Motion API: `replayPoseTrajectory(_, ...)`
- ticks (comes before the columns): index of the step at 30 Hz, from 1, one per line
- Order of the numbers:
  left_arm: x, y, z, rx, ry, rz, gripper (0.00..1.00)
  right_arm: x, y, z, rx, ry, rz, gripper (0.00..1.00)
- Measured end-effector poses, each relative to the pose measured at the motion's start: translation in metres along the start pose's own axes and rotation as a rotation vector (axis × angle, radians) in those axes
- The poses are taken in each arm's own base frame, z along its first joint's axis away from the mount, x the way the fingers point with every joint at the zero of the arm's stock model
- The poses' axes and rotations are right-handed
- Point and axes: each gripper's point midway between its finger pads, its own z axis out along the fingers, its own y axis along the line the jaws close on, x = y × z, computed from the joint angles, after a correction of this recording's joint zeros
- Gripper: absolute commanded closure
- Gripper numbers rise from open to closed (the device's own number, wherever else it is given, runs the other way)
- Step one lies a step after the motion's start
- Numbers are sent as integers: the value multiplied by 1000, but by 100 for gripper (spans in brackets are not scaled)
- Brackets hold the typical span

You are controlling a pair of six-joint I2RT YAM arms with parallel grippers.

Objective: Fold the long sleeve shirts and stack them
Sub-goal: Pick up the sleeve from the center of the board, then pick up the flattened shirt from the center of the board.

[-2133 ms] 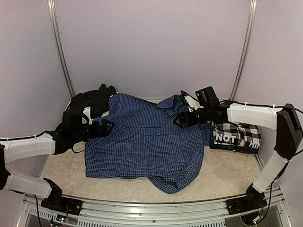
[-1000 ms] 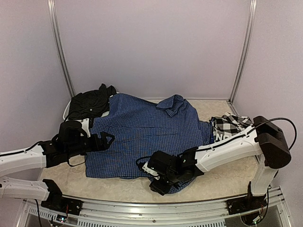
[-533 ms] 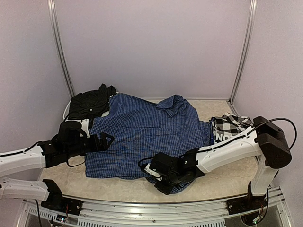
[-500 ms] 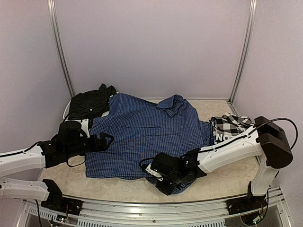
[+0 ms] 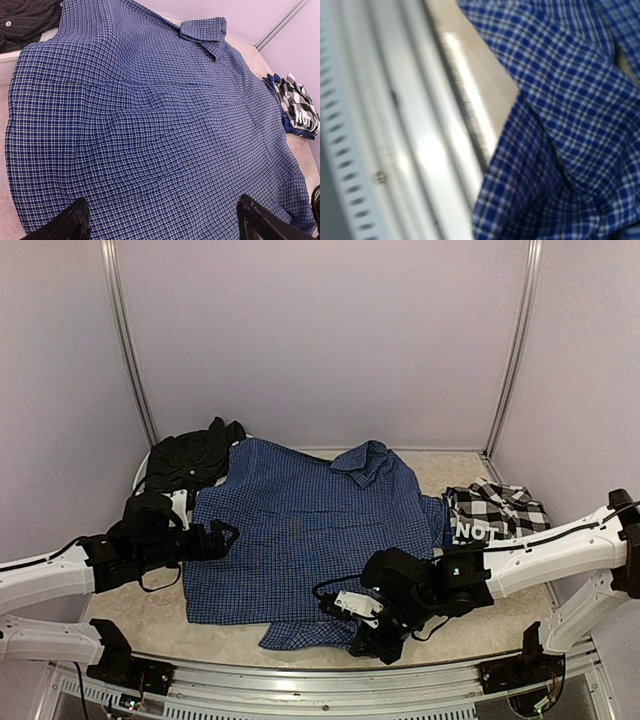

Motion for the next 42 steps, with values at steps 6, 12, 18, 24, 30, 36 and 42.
replayPoseTrajectory(6,3,2,0,-6,12,4,3,0,16,-19,-64,-36,-14,100)
replayPoseTrajectory(12,10,-9,-1,31,35,20,4,-23,8,-55,14,-178,4,100)
replayPoseTrajectory(18,34,-24,-3,83,101,13,8,-40,-33,-87,143,-304,137,100)
replayPoseTrajectory(24,75,-17,-7,59,221,-36,10,-24,-80,-87,250,-289,311,100)
replayPoseTrajectory(30,103,-24,-19,33,333,-14,11,-16,-113,-84,310,-265,425,100)
replayPoseTrajectory(36,100,-52,-22,-23,443,75,12,-15,-123,-85,306,-270,461,100)
replayPoseTrajectory(42,92,-70,-8,-81,530,231,12,-8,-117,-72,246,-258,447,100)
